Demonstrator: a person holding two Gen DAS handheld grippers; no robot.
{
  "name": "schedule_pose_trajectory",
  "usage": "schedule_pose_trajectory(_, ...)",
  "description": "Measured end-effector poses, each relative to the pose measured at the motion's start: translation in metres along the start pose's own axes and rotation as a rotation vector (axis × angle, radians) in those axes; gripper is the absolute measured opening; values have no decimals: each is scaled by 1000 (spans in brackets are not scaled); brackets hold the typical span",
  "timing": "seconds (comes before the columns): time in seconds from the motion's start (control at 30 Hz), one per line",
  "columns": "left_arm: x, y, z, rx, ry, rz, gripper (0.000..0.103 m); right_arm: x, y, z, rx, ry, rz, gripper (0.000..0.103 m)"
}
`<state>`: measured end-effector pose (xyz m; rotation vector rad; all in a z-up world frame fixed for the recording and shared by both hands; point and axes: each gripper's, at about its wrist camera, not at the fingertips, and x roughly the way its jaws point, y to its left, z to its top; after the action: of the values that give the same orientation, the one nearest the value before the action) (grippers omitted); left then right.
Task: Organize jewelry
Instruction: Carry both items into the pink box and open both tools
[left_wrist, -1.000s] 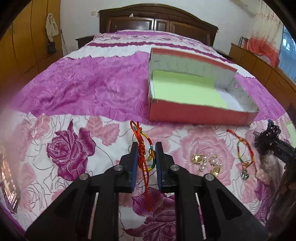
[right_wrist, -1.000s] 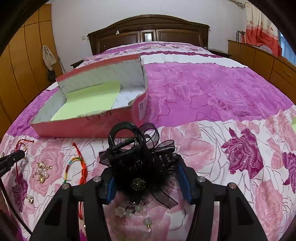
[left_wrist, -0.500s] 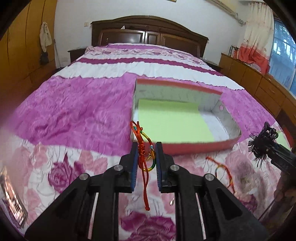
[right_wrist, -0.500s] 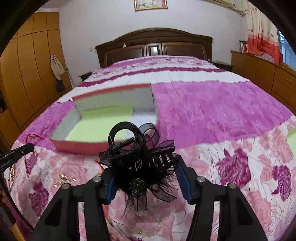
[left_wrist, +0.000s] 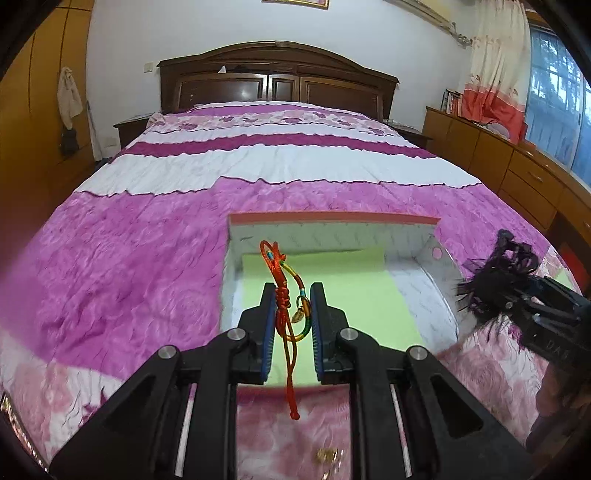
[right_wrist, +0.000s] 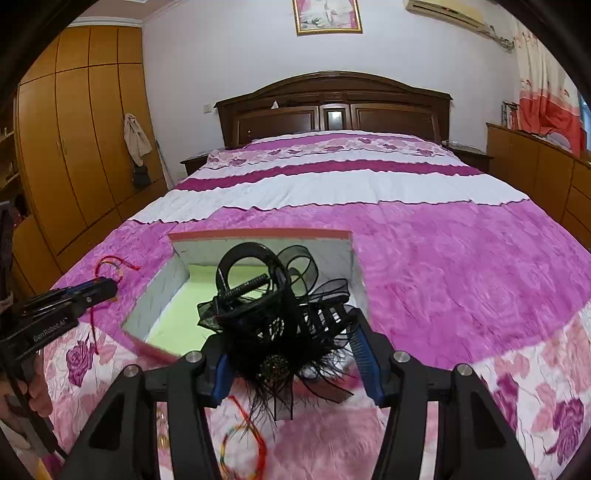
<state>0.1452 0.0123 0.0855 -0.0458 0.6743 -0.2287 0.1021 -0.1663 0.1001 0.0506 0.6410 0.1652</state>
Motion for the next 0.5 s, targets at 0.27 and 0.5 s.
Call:
schedule_pose_trajectory(0.27,41,-5,12,-3,56,-3,10,47,2,18,25,36,-8,58)
schedule_pose_trajectory(0.5,73,-4,14,0,92,26,10,84,-5,23,32,74,-32,58)
